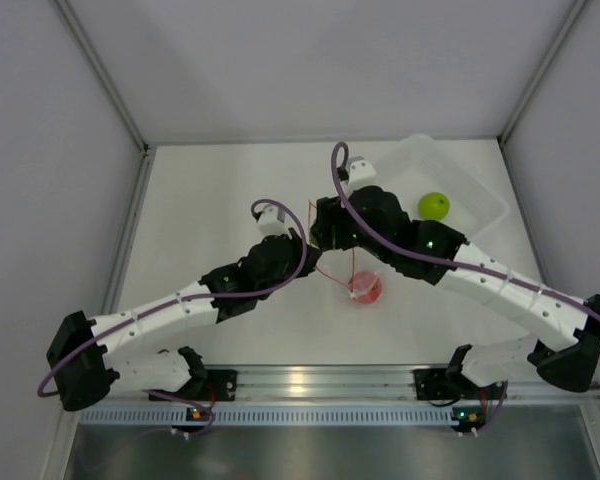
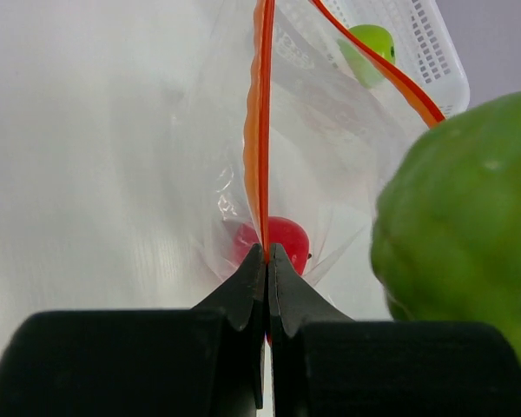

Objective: Open the zip-top bag and remove the fake food

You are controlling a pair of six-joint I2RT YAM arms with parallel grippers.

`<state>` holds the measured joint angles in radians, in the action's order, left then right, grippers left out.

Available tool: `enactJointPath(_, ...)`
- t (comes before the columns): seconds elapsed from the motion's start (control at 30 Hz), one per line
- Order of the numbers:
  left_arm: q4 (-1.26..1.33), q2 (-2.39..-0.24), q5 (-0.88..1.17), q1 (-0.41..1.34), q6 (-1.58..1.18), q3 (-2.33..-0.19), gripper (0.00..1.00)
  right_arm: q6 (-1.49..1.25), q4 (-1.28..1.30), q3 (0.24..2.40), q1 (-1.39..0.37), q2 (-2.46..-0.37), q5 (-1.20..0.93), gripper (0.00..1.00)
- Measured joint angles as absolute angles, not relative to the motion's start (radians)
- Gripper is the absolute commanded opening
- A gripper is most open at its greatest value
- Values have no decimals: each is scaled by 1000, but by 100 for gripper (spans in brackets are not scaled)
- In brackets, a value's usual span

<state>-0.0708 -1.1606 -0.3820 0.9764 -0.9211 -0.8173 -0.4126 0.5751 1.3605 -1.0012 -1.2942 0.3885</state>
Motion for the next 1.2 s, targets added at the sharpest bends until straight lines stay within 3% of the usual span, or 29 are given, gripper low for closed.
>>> enactJointPath(0.4, -76, -1172, -397, 962, -926, -817, 0, -390, 595, 1454, -937, -1178, 228, 19)
enactJointPath(0.67, -99, -1118, -351, 882, -926, -796, 0, -358, 588, 1420, -382, -1164, 84, 18)
enactJointPath(0.87, -142, -1010, -313, 789, -910, -790, 0, -336, 559, 1377, -145, -1411, 75, 20)
enactJointPath(1.07, -197, -972, -253, 690, -853, -804, 0, -337, 529, 1413, -87, -1716, 77, 22)
enactJointPath(1.13, -218, -979, -216, 667, -831, -820, 0, -343, 514, 1472, -87, -1818, 68, 27)
enactJointPath(1.2, -230, -990, -169, 646, -812, -841, 0, -344, 503, 1519, -88, -1881, 74, 49)
